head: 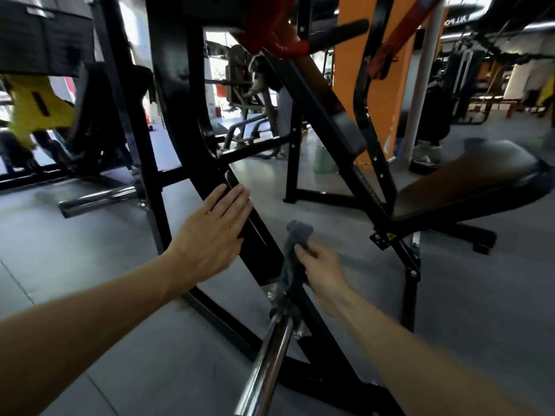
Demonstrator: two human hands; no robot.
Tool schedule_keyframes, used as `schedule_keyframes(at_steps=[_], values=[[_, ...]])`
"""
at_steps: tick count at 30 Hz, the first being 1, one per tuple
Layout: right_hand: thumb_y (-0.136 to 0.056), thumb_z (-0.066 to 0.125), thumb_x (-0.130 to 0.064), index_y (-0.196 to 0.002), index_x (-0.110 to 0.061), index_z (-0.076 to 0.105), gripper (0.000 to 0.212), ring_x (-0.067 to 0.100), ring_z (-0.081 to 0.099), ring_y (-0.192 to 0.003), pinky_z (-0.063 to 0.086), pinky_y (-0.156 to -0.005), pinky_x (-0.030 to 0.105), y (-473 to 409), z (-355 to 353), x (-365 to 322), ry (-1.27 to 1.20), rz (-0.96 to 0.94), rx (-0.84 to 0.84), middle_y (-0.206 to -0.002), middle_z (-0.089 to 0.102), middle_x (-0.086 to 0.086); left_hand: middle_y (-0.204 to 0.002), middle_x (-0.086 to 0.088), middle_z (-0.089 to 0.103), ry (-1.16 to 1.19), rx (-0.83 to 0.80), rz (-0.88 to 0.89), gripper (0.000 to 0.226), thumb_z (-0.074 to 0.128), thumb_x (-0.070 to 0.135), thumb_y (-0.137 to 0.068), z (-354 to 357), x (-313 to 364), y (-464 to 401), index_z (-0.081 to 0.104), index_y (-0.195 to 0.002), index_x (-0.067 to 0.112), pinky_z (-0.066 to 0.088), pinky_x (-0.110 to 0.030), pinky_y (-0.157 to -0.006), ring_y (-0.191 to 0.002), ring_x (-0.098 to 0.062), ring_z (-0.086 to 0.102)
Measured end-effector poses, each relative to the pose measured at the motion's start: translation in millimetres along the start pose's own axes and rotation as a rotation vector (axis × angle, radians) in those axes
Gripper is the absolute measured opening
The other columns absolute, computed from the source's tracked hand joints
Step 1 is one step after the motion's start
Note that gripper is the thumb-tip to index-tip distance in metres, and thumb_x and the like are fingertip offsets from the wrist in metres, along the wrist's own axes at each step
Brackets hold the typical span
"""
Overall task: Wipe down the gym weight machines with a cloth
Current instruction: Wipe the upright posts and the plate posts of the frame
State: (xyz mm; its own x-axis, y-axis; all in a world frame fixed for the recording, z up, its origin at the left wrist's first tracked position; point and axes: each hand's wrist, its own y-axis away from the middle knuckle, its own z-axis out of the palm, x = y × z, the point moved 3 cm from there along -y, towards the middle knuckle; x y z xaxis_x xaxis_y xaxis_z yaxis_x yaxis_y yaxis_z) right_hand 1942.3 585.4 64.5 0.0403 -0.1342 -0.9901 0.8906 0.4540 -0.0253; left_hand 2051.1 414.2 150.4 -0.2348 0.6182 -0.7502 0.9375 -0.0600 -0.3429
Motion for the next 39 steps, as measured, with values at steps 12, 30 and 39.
schedule_keyframes(at_steps=[12,30,39], values=[[-0.102,0.051,-0.002,-0.161,-0.029,0.011,0.077,0.005,0.000,-0.152,0.016,-0.124,0.028,-47.3,158.2,-101.2,0.726,-0.794,-0.116,-0.167,0.002,-0.013,-0.160,-0.026,-0.031,0.075,0.181,-0.159,0.067,-0.002,0.019,-0.093,5.5,-133.0,-19.5,-0.023,-0.152,-0.006,-0.003,-0.048,-0.126,-0.151,-0.035,-0.027],[-0.108,0.044,-0.020,-0.160,-0.028,0.022,0.057,0.009,0.037,-0.144,0.034,-0.117,0.024,-67.8,215.9,-183.0,0.381,-0.728,0.043,-0.160,0.037,-0.004,-0.169,-0.016,0.000,0.276,0.322,-0.098,0.092,0.034,-0.009,-0.072,0.5,-216.5,-22.9,0.009,-0.160,0.000,0.013,-0.039,-0.125,-0.157,-0.025,0.005],[-0.105,0.048,-0.005,-0.152,-0.030,0.035,0.054,0.001,0.042,-0.134,0.032,-0.110,0.009,-38.1,204.3,-147.5,0.489,-0.698,0.089,-0.149,0.044,-0.009,-0.163,-0.011,-0.032,0.447,0.286,-0.112,0.097,0.047,-0.001,-0.085,-16.6,-228.1,-40.0,-0.018,-0.157,0.007,0.006,-0.034,-0.127,-0.154,-0.022,-0.021]])
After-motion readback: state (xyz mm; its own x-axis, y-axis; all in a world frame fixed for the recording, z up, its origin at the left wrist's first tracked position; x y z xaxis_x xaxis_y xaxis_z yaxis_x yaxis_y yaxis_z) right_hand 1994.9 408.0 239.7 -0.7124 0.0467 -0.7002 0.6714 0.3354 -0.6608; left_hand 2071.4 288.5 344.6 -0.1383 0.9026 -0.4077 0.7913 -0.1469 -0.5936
